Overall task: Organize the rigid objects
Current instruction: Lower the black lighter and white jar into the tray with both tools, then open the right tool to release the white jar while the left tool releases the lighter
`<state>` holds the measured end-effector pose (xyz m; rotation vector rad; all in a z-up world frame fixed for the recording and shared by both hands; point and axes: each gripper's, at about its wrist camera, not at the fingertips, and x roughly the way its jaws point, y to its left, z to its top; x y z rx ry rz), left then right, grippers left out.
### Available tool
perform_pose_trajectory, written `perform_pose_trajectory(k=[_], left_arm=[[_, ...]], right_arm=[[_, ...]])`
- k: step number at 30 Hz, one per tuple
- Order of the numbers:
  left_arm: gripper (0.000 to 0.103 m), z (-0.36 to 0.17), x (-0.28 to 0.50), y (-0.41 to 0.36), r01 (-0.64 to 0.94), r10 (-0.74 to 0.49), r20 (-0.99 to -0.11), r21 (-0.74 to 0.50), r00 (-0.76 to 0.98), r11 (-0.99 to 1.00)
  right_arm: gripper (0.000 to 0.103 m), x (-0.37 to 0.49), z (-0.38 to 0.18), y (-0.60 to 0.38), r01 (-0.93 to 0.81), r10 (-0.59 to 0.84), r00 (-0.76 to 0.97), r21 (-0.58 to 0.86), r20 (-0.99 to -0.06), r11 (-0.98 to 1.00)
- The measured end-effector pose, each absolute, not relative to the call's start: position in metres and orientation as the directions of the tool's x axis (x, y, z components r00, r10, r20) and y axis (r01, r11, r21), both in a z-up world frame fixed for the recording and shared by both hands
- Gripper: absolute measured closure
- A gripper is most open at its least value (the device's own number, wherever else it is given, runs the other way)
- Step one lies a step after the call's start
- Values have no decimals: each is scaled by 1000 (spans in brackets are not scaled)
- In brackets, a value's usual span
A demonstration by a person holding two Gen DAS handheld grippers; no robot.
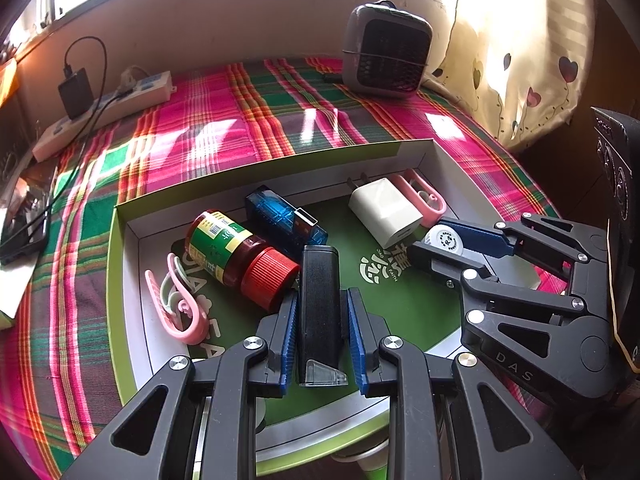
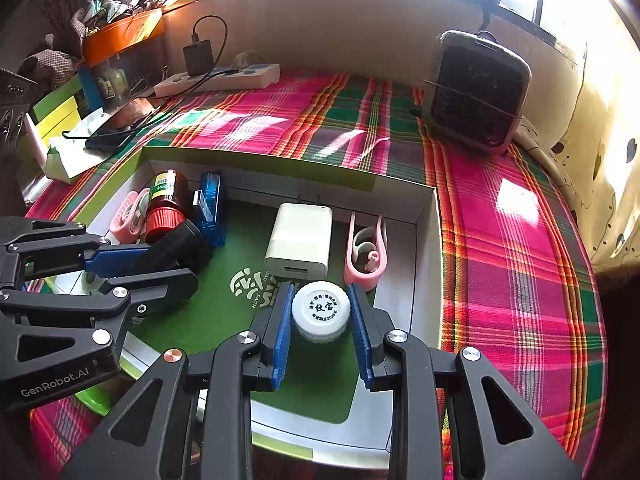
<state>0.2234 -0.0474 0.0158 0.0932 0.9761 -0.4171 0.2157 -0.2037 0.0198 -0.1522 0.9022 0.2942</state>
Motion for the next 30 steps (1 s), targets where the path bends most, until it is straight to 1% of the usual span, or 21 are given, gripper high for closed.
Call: perform_pose_trajectory(k=[17,22,30], left_arm=[[79,15,225,-46,374,-300,-820,-114,487,920],[77,15,224,-46,370,-297,-820,-114,488,922],[74,19,221,-43,359,-298,-813,-118,500,926]], right_arm=[[74,215,20,-203,-319,191,583,-6,-790,948],[70,215,20,-203,-315,192,586,-4,-787,949],[67,214,22,-207,-304,196,589,9,-784,953]])
